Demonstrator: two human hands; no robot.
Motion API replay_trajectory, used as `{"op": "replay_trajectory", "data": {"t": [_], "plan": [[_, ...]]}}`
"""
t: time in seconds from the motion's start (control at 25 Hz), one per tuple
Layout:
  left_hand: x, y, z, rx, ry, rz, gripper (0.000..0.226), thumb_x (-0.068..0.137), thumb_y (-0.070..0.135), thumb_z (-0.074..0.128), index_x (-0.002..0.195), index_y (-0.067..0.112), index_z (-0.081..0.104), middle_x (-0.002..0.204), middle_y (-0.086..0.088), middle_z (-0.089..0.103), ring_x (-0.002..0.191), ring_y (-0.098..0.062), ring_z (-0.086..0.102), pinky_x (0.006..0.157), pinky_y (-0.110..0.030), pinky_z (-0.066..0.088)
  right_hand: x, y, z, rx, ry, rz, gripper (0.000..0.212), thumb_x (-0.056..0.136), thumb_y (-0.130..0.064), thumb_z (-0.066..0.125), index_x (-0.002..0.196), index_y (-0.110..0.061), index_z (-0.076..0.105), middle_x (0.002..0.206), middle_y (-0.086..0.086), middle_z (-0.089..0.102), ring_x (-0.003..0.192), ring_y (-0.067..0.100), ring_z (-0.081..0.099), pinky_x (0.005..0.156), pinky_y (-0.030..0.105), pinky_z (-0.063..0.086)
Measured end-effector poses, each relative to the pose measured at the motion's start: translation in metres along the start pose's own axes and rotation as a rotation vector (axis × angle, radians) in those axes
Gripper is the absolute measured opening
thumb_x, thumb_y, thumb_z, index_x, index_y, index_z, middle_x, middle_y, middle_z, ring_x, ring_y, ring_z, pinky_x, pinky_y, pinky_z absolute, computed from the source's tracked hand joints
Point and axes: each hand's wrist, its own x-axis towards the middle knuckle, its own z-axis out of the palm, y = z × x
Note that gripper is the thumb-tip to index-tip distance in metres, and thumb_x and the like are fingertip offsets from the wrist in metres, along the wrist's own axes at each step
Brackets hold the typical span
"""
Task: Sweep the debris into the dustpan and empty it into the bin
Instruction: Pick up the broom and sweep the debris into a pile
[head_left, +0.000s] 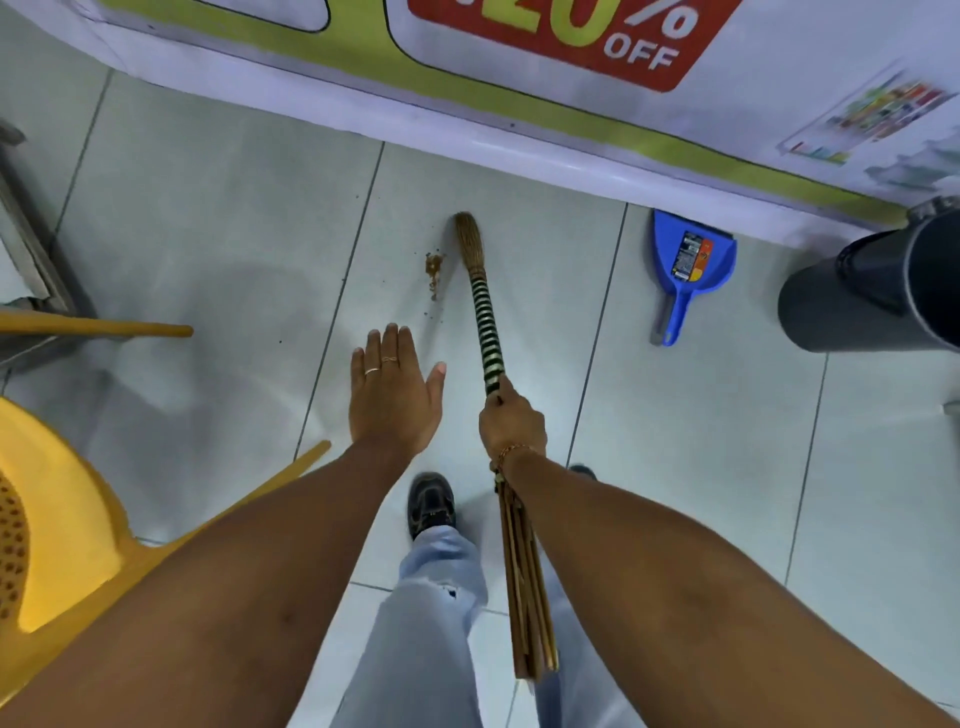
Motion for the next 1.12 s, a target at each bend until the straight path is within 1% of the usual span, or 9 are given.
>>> {"op": "replay_trajectory", "data": {"t": [0.12, 0.2, 0.32, 0.4, 0.56, 0.72, 0.84, 0.92, 1.12], "plan": [[0.033, 0.020, -0.001, -0.002, 0.054, 0.007, 0.062, 0.096, 0.040, 0.035, 0.143, 0.001, 0.023, 0.152, -0.019, 0.030, 0.143, -0.033, 0.020, 0.119, -0.046, 0.016, 0.046, -0.031, -0.032, -0.047, 0.036, -0.072, 0.048, 0.097, -0.029, 0.032, 0.145, -0.032, 0.030, 0.130, 0.013, 0.058, 0.110, 0.035, 0.058, 0.094, 0.044, 0.052], [0.060, 0.034, 0.002, -0.001, 0.075, 0.004, 0.062, 0.096, 0.040, 0.034, 0.142, 0.001, 0.023, 0.151, -0.019, 0.031, 0.143, -0.033, 0.021, 0.119, -0.045, 0.016, 0.088, -0.052, -0.059, -0.142, 0.078, -0.126, 0.048, 0.096, -0.026, 0.035, 0.144, -0.027, 0.034, 0.132, 0.013, 0.056, 0.114, 0.034, 0.055, 0.096, 0.037, 0.048], [0.102, 0.060, 0.013, 0.000, 0.075, -0.045, 0.062, 0.096, 0.041, 0.032, 0.142, 0.001, 0.023, 0.151, -0.020, 0.031, 0.142, -0.034, 0.022, 0.118, -0.046, 0.016, 0.155, -0.070, -0.100, -0.345, 0.127, -0.145, 0.042, 0.095, -0.021, 0.037, 0.136, -0.018, 0.043, 0.128, 0.015, 0.058, 0.113, 0.034, 0.056, 0.080, 0.033, 0.043], [0.122, 0.075, 0.022, 0.000, 0.054, -0.101, 0.062, 0.096, 0.041, 0.031, 0.143, 0.000, 0.021, 0.152, -0.020, 0.029, 0.142, -0.035, 0.021, 0.118, -0.046, 0.015, 0.187, -0.073, -0.121, -0.502, 0.088, -0.163, 0.038, 0.094, -0.018, 0.037, 0.130, -0.013, 0.047, 0.123, 0.015, 0.059, 0.110, 0.034, 0.057, 0.073, 0.032, 0.040], [0.148, 0.112, 0.031, -0.032, 0.021, -0.184, 0.062, 0.096, 0.039, 0.033, 0.142, -0.001, 0.023, 0.150, -0.021, 0.031, 0.141, -0.036, 0.023, 0.117, -0.047, 0.017, 0.217, -0.055, -0.147, -0.775, -0.093, -0.256, 0.041, 0.094, -0.021, 0.037, 0.134, -0.016, 0.046, 0.123, 0.015, 0.058, 0.111, 0.036, 0.056, 0.073, 0.033, 0.039], [0.162, 0.138, 0.035, -0.063, 0.009, -0.221, 0.060, 0.096, 0.038, 0.035, 0.141, 0.000, 0.025, 0.149, -0.021, 0.033, 0.141, -0.035, 0.024, 0.117, -0.047, 0.018, 0.219, -0.021, -0.157, -0.860, -0.177, -0.316, 0.043, 0.095, -0.021, 0.036, 0.138, -0.025, 0.040, 0.120, 0.017, 0.058, 0.107, 0.038, 0.058, 0.072, 0.035, 0.040], [0.161, 0.152, 0.037, -0.046, 0.000, -0.203, 0.061, 0.096, 0.039, 0.034, 0.141, 0.000, 0.026, 0.149, -0.021, 0.034, 0.141, -0.034, 0.025, 0.117, -0.046, 0.019, 0.221, 0.001, -0.178, -0.965, -0.216, -0.382, 0.046, 0.095, -0.021, 0.035, 0.140, -0.030, 0.036, 0.122, 0.015, 0.057, 0.107, 0.038, 0.058, 0.079, 0.038, 0.047], [0.158, 0.156, 0.037, -0.044, -0.008, -0.206, 0.061, 0.096, 0.038, 0.035, 0.141, -0.002, 0.027, 0.148, -0.021, 0.035, 0.140, -0.035, 0.026, 0.117, -0.046, 0.020, 0.218, 0.015, -0.191, -1.005, -0.235, -0.419, 0.048, 0.095, -0.022, 0.034, 0.141, -0.034, 0.030, 0.120, 0.015, 0.055, 0.103, 0.038, 0.059, 0.076, 0.040, 0.046], [0.157, 0.160, 0.029, -0.051, -0.011, -0.252, 0.061, 0.096, 0.038, 0.034, 0.142, -0.001, 0.023, 0.150, -0.021, 0.032, 0.142, -0.035, 0.023, 0.118, -0.046, 0.018, 0.209, 0.023, -0.210, -0.895, -0.094, -0.542, 0.050, 0.097, -0.031, 0.035, 0.144, -0.040, 0.022, 0.111, 0.015, 0.053, 0.085, 0.041, 0.062, 0.065, 0.040, 0.042]]}}
